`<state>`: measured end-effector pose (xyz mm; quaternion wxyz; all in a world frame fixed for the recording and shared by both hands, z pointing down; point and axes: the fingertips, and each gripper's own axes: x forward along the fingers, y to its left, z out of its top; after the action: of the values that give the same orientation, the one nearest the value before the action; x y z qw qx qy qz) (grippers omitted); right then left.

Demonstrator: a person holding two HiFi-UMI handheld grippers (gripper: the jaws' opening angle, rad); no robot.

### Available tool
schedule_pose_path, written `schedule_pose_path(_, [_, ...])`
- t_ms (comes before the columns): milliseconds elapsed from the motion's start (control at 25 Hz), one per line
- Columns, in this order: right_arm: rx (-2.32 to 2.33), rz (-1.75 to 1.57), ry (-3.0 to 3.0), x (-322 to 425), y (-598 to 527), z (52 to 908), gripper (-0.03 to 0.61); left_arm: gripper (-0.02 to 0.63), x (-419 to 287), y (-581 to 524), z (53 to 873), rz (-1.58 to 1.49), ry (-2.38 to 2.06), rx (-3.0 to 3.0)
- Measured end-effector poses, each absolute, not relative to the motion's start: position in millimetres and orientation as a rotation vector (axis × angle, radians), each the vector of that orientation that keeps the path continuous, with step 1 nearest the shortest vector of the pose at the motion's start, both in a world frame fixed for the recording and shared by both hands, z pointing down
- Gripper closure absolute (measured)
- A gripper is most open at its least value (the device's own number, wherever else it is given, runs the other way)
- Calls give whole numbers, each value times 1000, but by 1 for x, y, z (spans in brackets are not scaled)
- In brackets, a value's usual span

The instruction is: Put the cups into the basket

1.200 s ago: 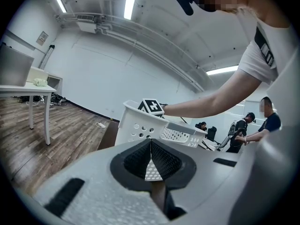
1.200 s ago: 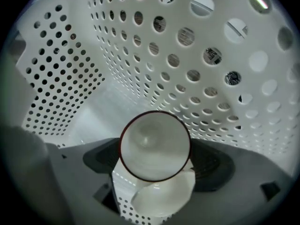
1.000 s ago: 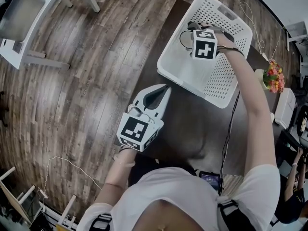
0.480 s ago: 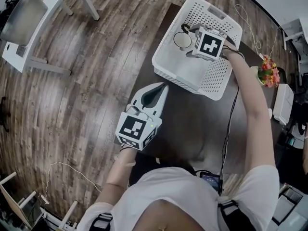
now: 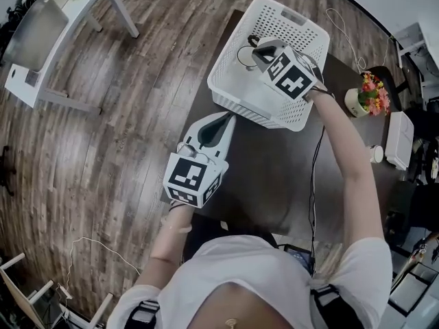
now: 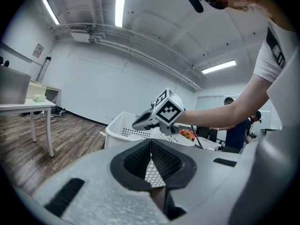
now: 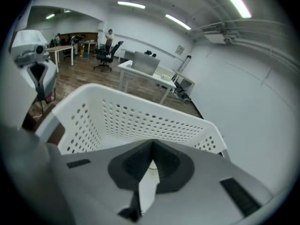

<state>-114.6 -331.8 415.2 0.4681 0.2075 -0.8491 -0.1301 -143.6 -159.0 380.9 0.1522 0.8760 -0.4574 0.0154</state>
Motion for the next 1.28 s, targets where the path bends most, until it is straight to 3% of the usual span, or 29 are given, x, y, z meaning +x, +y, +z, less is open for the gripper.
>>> schedule_pose_path(520, [935, -360, -2308, -52, -262, 326, 569, 603, -95, -154, 353, 47, -1255, 2605])
schedule_pose_path(1280, [1636, -63, -2342, 121, -150, 323, 568, 601, 60, -123, 335, 55, -900, 2772])
